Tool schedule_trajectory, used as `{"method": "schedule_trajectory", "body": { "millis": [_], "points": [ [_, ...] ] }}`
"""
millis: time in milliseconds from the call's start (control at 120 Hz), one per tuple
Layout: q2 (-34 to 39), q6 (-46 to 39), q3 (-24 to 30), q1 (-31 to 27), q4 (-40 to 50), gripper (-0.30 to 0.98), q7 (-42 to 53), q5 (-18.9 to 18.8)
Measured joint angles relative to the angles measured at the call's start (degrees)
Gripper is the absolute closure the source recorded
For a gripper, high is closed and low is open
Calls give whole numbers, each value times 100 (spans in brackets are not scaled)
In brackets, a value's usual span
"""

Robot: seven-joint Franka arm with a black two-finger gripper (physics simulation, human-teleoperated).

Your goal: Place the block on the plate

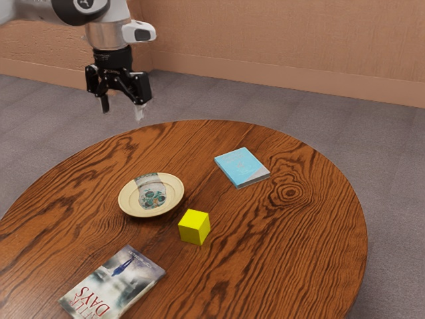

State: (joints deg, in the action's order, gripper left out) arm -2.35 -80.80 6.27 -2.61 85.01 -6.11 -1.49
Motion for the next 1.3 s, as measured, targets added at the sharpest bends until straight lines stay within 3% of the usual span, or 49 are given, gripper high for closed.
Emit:
{"method": "schedule_trajectory", "body": {
  "millis": [150,400,617,875,1300],
  "points": [
    [18,-268,101,-317,25,0,-143,-48],
    [-684,-518,364,268,-176,0,-489,-114],
    [-1315,-1005,444,283,-128,0,-754,-116],
    [-1477,-2012,453,288,744,0,-988,-29],
    [-1869,-3119,454,289,1335,0,-1202,51]
  ]
}}
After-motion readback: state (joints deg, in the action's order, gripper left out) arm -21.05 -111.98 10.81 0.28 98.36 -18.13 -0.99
